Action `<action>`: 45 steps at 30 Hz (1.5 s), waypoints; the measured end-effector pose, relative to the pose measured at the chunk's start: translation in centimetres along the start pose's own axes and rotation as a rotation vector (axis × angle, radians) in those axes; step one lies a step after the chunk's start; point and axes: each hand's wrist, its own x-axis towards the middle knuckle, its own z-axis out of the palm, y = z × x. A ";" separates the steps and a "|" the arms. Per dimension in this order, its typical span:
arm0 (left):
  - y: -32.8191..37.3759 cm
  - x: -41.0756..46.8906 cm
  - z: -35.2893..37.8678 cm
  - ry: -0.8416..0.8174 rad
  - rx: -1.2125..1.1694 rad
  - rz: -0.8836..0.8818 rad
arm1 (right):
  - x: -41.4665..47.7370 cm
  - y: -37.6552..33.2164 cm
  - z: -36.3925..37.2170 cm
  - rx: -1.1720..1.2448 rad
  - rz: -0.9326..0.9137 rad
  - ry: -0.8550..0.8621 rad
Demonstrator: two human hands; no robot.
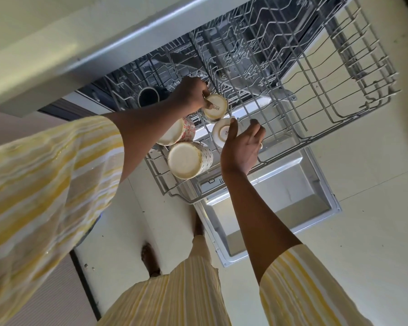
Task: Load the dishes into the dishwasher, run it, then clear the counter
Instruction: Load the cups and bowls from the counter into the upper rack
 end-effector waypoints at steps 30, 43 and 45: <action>-9.9 -23.1 -6.3 0.374 -0.263 -0.267 | -16.8 -13.3 -0.5 -0.144 -0.731 -0.193; -27.3 -46.4 -14.5 0.742 -0.381 -0.573 | -40.1 -24.8 3.2 -0.083 -1.354 -0.339; -29.6 -49.1 -16.9 0.823 -0.369 -0.594 | -43.4 -27.2 3.5 -0.068 -1.416 -0.374</action>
